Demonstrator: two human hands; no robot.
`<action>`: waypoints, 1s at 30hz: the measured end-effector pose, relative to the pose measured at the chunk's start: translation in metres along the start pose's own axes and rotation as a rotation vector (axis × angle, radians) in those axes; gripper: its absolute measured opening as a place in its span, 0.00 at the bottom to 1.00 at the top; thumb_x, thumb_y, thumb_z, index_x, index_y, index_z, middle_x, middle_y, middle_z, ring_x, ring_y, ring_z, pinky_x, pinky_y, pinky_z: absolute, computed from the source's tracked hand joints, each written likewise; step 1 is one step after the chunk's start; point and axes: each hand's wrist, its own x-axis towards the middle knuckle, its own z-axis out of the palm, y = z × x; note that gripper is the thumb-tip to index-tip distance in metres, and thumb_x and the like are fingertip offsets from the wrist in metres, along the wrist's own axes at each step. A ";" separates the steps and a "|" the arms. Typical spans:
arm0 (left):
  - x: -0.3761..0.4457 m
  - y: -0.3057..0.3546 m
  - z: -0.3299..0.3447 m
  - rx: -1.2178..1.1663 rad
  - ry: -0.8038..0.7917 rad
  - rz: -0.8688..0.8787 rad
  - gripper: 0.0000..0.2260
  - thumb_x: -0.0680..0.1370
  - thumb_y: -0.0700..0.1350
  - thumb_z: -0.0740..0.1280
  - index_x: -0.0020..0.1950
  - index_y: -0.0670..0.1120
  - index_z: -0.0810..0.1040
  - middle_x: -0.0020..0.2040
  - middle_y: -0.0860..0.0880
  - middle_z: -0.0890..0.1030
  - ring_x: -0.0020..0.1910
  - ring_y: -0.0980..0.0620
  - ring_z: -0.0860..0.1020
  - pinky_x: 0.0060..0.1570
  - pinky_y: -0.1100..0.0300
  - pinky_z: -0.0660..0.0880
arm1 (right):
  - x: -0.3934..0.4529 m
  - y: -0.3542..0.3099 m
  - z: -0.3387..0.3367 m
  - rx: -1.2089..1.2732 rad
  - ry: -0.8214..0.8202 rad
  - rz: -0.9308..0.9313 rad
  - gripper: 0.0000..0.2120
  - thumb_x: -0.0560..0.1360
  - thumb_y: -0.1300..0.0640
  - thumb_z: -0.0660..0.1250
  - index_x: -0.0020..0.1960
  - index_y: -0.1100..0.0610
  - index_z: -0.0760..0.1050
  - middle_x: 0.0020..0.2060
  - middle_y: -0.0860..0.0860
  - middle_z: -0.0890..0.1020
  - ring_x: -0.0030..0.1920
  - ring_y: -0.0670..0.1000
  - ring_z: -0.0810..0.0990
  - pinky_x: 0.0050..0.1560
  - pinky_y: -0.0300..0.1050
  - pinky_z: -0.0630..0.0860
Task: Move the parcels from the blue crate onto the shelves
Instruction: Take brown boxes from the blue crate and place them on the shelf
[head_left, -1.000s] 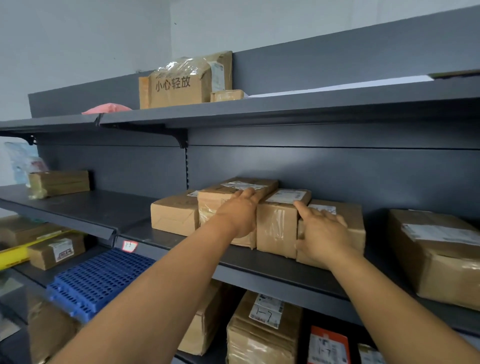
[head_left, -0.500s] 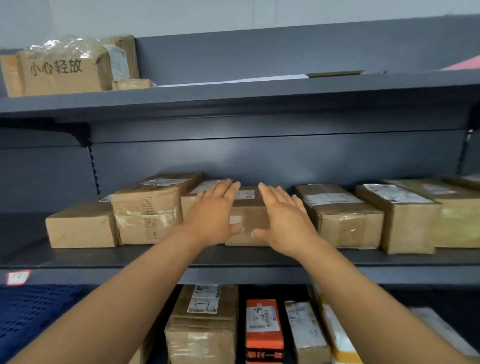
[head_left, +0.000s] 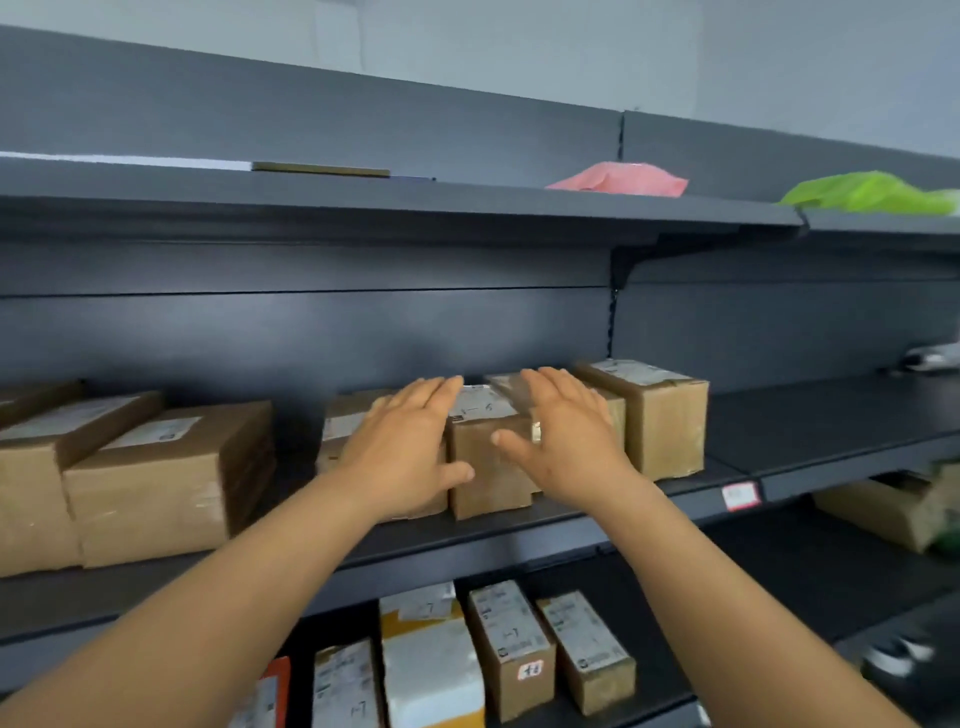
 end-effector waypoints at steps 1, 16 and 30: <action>0.011 0.017 0.006 0.003 -0.009 0.020 0.42 0.75 0.59 0.67 0.80 0.51 0.45 0.79 0.52 0.50 0.78 0.51 0.50 0.75 0.53 0.50 | 0.002 0.020 -0.006 -0.007 0.004 0.020 0.36 0.77 0.41 0.62 0.78 0.52 0.52 0.77 0.51 0.55 0.77 0.52 0.49 0.75 0.50 0.46; 0.112 0.111 0.072 0.211 -0.111 -0.054 0.34 0.77 0.50 0.68 0.78 0.52 0.53 0.76 0.49 0.60 0.74 0.47 0.60 0.71 0.43 0.54 | 0.048 0.208 -0.028 0.368 -0.059 0.354 0.33 0.75 0.39 0.64 0.75 0.50 0.59 0.65 0.53 0.75 0.63 0.56 0.74 0.57 0.48 0.72; 0.088 0.049 0.060 0.259 -0.112 -0.160 0.30 0.79 0.48 0.66 0.77 0.52 0.56 0.75 0.49 0.63 0.73 0.45 0.64 0.71 0.45 0.60 | 0.065 0.161 0.007 0.414 -0.096 0.221 0.32 0.74 0.39 0.66 0.73 0.49 0.62 0.62 0.53 0.78 0.62 0.57 0.76 0.58 0.50 0.74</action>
